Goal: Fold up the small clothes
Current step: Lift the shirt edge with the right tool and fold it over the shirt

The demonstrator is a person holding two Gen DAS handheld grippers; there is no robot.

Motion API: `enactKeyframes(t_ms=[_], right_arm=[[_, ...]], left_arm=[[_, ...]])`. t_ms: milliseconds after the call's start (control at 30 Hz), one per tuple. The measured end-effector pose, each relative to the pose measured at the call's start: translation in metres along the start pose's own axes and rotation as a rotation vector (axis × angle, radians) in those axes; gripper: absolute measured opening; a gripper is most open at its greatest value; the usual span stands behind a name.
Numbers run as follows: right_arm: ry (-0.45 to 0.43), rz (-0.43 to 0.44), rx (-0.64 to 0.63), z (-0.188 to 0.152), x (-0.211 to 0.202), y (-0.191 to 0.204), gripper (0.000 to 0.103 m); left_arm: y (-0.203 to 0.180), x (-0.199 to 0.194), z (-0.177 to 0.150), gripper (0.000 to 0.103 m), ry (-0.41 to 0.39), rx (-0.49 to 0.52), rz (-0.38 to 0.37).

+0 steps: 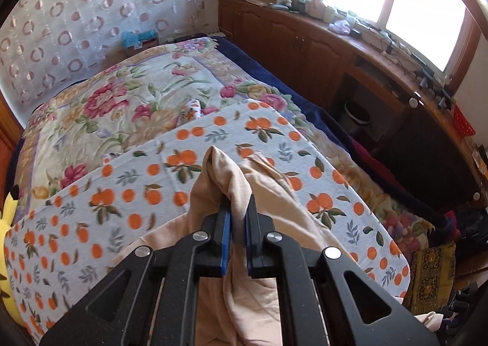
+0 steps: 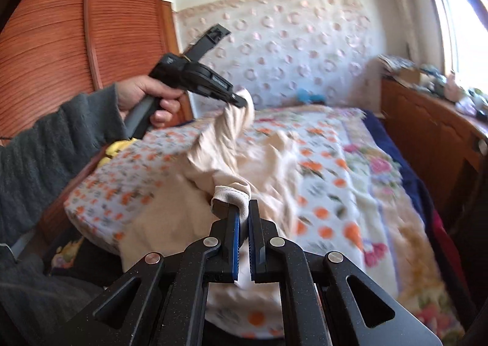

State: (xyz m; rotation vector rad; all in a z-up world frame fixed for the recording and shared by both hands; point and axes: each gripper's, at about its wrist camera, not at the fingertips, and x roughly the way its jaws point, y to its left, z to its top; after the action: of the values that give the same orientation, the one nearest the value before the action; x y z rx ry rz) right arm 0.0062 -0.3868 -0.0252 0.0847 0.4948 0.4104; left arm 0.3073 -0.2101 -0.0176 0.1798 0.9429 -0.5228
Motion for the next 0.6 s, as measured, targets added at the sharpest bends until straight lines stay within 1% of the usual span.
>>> enactKeyframes(t_ms=[67, 100, 133, 167, 200, 233, 267, 300, 400, 500, 600], right_arm=[[0.027, -0.018, 0.018, -0.005, 0.000, -0.008, 0.004], [0.038, -0.030, 0.013, -0.008, -0.001, -0.006, 0.004], [0.055, -0.033, 0.009, -0.011, 0.000, -0.007, 0.004], [0.069, -0.034, 0.006, -0.012, 0.001, -0.007, 0.004], [0.088, -0.037, 0.003, -0.015, 0.003, -0.008, 0.004], [0.106, -0.040, 0.001, -0.016, 0.007, -0.007, 0.004], [0.124, -0.045, 0.002, -0.016, 0.011, -0.008, 0.004], [0.138, -0.046, 0.008, -0.011, 0.015, -0.007, 0.004], [0.159, -0.048, 0.027, -0.006, 0.020, -0.007, 0.004], [0.154, -0.045, 0.035, 0.003, 0.018, -0.004, 0.008], [0.136, -0.073, 0.011, 0.010, 0.011, -0.001, 0.012]], left_arm=[[-0.008, 0.005, 0.000, 0.009, 0.003, 0.019, -0.006], [-0.011, 0.006, -0.001, 0.011, 0.004, 0.031, -0.006], [-0.015, 0.005, -0.002, 0.019, -0.003, 0.045, -0.008], [-0.016, 0.002, -0.004, 0.023, -0.015, 0.062, -0.009], [-0.017, -0.004, -0.005, 0.029, -0.034, 0.078, -0.008], [-0.016, -0.006, -0.005, 0.040, -0.045, 0.082, -0.009], [-0.016, -0.011, -0.006, 0.046, -0.060, 0.081, -0.016], [-0.013, -0.016, -0.008, 0.046, -0.070, 0.078, -0.025], [-0.005, -0.030, -0.019, 0.046, -0.087, 0.094, -0.019], [0.008, -0.041, -0.038, 0.046, -0.105, 0.086, -0.019], [0.024, -0.047, -0.065, 0.046, -0.107, 0.075, -0.002]])
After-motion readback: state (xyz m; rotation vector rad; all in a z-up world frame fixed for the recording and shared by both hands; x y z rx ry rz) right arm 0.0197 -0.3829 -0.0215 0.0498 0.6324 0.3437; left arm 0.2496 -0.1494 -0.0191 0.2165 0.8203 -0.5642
